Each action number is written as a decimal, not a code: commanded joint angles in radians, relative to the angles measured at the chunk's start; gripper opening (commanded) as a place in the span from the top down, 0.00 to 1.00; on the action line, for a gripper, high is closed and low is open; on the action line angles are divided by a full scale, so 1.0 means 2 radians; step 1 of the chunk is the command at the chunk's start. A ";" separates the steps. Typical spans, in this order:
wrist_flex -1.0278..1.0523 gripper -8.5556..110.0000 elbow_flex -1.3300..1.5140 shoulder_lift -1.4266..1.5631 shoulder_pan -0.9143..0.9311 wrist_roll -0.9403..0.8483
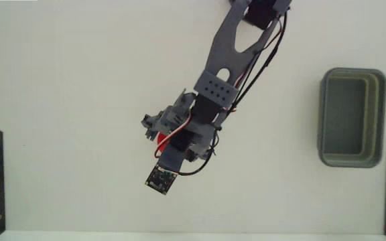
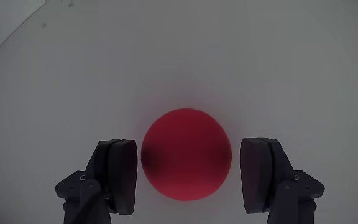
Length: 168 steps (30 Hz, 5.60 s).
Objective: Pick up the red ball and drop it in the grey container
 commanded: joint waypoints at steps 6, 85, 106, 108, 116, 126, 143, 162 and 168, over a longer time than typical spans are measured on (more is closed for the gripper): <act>-0.002 0.00 -0.025 0.013 0.003 0.002; -0.082 0.00 0.055 0.013 0.003 0.002; -0.120 0.00 0.088 0.009 0.003 0.002; -0.125 0.00 0.092 0.008 0.003 0.002; -0.138 0.00 0.103 0.006 0.003 0.002; -0.140 0.00 0.105 0.005 0.003 0.002; -0.140 0.02 0.105 0.005 0.003 0.002; -0.140 0.06 0.105 0.005 0.003 0.002; -0.140 0.08 0.105 0.005 0.003 0.002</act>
